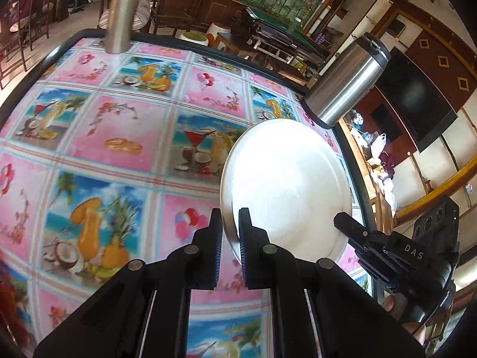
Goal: Organize plates and bowls
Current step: 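Carry the white bowl with both grippers over the plate stack, then lower the white bowl with both grippers onto the ribbed bowl on the stack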
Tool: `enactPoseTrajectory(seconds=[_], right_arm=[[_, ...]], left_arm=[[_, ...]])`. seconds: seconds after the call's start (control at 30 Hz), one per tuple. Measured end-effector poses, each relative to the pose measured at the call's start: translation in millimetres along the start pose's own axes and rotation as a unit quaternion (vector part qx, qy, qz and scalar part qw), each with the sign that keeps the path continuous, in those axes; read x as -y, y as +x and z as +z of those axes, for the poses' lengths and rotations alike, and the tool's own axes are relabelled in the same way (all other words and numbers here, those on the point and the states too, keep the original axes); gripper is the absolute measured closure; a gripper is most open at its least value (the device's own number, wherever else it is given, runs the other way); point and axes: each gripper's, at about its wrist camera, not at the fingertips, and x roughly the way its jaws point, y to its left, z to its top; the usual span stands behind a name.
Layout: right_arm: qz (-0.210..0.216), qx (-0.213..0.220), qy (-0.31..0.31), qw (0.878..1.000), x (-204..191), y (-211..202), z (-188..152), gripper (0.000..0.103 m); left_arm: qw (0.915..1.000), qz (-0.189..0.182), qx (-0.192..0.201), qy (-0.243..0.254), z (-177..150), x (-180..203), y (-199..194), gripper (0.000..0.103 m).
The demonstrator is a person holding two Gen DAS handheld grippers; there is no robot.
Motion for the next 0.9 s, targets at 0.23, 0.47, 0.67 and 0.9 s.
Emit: enactPoseTrajectory(seconds=[0.23, 0.47, 0.67, 0.9], right_arm=[[0.058, -0.039, -0.051, 0.996, -73.6, 4.1, -77.7, 0.097], [0.089, -0.090, -0.105, 0.986, -148.8, 26.1, -152.4, 0.097], [0.107, -0.131, -0.159, 0.973, -207.0, 43.5, -215.8, 0.097], [0.109, -0.175, -0.204, 0.957, -244.7, 67.3, -283.7, 0.097]], left_arm=[[0.9969, 0.047, 0.062, -0.014, -33.2, -60.8, -105.4, 0.095], [0.9899, 0.092, 0.102, -0.038, -69.0, -127.8, -185.1, 0.094], [0.9829, 0.132, 0.116, -0.055, -106.5, -181.1, -232.0, 0.093], [0.9774, 0.165, 0.107, -0.076, -134.2, -223.4, -245.4, 0.092]])
